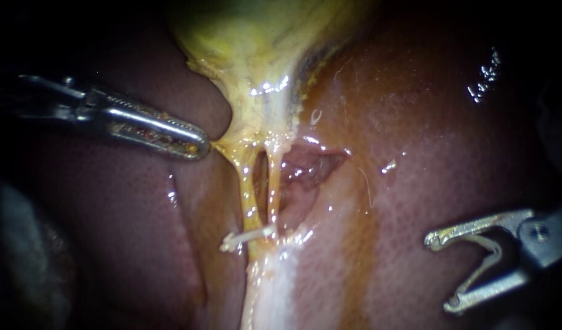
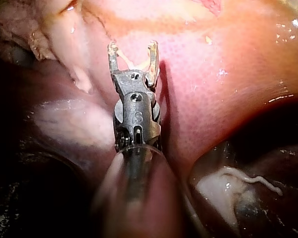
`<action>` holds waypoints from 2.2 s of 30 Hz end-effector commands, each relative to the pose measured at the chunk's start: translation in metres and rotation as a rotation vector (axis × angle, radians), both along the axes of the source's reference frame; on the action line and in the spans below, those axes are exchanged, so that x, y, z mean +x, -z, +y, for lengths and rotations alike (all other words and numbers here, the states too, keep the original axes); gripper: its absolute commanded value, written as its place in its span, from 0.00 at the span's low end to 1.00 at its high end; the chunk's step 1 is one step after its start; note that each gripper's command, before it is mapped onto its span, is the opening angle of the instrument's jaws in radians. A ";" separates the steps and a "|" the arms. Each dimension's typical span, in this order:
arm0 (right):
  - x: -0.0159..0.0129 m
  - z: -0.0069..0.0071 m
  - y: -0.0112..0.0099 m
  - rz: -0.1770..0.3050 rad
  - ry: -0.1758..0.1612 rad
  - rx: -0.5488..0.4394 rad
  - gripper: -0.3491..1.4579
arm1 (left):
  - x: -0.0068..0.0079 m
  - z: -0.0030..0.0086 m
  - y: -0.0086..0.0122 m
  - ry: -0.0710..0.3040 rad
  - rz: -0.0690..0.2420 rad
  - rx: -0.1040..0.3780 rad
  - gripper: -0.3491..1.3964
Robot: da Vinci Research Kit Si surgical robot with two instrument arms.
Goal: Clipping second clip left tube
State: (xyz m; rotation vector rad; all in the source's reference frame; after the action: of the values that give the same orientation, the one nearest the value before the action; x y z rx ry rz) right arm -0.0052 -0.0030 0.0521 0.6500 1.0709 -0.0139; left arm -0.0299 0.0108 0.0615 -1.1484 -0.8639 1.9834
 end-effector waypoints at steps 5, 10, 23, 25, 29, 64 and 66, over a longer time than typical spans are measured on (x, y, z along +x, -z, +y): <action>0.0000 0.0000 0.0000 0.000 0.000 0.000 0.47 | 0.0014 0.0008 0.0011 0.011 0.005 -0.002 0.00; 0.0000 0.0000 0.0000 0.000 0.000 0.000 0.47 | 0.0037 0.0025 0.0034 0.041 0.020 0.003 0.00; 0.0010 0.0003 0.0004 0.007 -0.010 0.007 0.47 | 0.0051 0.0035 0.0051 0.052 0.027 -0.015 0.00; 0.0020 0.0005 0.0008 0.009 -0.024 0.022 0.47 | 0.0051 0.0035 0.0051 0.052 0.027 -0.015 0.00; 0.0046 0.0010 0.0016 0.004 -0.070 0.088 0.46 | 0.0051 0.0035 0.0050 0.052 0.027 -0.015 0.00; 0.0218 0.0045 -0.0057 -0.140 -0.282 0.384 0.46 | 0.0047 0.0032 0.0049 0.055 0.030 -0.017 0.00; 0.0218 0.0040 -0.0067 -0.145 -0.285 0.388 0.46 | 0.0047 0.0032 0.0049 0.055 0.030 -0.017 0.00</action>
State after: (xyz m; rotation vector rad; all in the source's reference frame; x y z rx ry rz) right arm 0.0167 0.0008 0.0591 0.8286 1.0224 0.4950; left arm -0.0252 0.0140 0.0566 -1.1379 -0.7933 1.9614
